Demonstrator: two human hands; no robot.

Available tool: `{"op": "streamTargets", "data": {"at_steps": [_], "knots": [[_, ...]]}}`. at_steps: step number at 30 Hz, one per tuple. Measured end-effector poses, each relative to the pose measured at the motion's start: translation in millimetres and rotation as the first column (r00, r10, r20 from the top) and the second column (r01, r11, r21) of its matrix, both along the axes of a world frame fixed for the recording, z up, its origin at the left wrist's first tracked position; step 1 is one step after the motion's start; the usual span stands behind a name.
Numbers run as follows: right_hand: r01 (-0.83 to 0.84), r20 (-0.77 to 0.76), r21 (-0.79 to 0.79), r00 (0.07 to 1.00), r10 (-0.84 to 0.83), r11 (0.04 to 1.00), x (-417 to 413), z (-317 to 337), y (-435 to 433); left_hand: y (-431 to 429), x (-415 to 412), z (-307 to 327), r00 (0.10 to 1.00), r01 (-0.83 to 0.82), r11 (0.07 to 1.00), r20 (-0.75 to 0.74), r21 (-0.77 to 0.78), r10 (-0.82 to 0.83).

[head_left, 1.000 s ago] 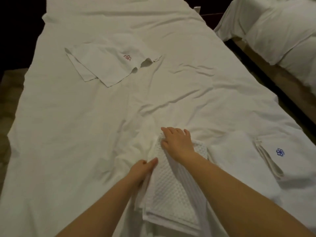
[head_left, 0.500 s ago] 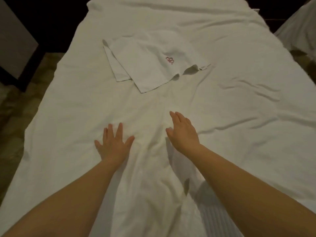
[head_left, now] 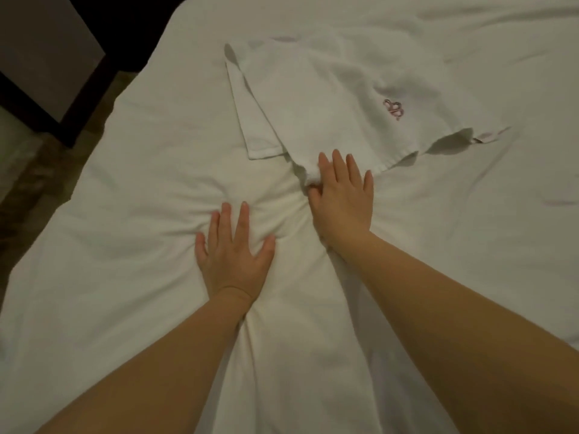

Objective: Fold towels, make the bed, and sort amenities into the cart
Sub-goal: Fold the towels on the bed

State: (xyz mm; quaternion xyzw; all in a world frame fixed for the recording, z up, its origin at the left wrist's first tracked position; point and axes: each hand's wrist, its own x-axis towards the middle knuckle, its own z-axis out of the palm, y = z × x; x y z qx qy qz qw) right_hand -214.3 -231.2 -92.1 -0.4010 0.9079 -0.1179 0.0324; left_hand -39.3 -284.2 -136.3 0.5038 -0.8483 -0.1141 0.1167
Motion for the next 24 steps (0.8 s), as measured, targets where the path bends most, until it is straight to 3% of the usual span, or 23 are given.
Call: {"op": "streamTargets", "data": {"at_steps": [3, 6, 11, 14, 16, 18, 21, 24], "knots": [[0.028, 0.031, -0.092, 0.999, -0.025, 0.995, -7.9, 1.1, -15.8, -2.8, -0.7, -2.4, 1.000, 0.004, 0.999, -0.026, -0.036, -0.005], [0.158, 0.253, -0.204, 0.962, -0.104, 0.966, -5.0, 16.3, -5.8, -3.7, 0.0, -0.6, 1.000, 0.007, 1.000, -0.007, 0.000, -0.007], [0.113, 0.362, -0.024, 0.927, -0.097, 0.993, 26.8, 41.1, 47.5, -11.9, 4.3, 24.2, 0.993, 0.073, 0.983, 0.077, 0.169, -0.087], [-0.015, 0.425, 0.172, 0.903, -0.061, 0.985, 50.7, 61.8, 86.2, -3.2, 21.9, 57.0, 0.988, 0.140, 0.889, -0.003, 0.436, -0.154], [-0.036, 0.476, 0.208, 0.877, -0.069, 0.978, 65.1, 85.0, 109.7, 23.9, 36.3, 82.4, 0.974, 0.224, 0.810, -0.100, 0.542, -0.202], [-0.001, 0.504, 0.132, 0.861, -0.067, 0.991, 77.9, 118.8, 127.0, 57.6, 45.1, 110.4, 0.955, 0.297, 0.770, -0.176, 0.565, -0.239], [0.007, 0.422, -0.101, 0.906, 0.037, 0.995, 91.3, 186.7, 140.8, 88.0, 38.5, 169.2, 0.938, 0.335, 0.818, -0.244, 0.467, -0.245], [-0.042, 0.342, -0.338, 0.925, 0.164, 0.940, 106.7, 269.9, 154.3, 98.8, 26.8, 248.6, 0.887, 0.385, 0.864, -0.388, 0.324, -0.250]]}}
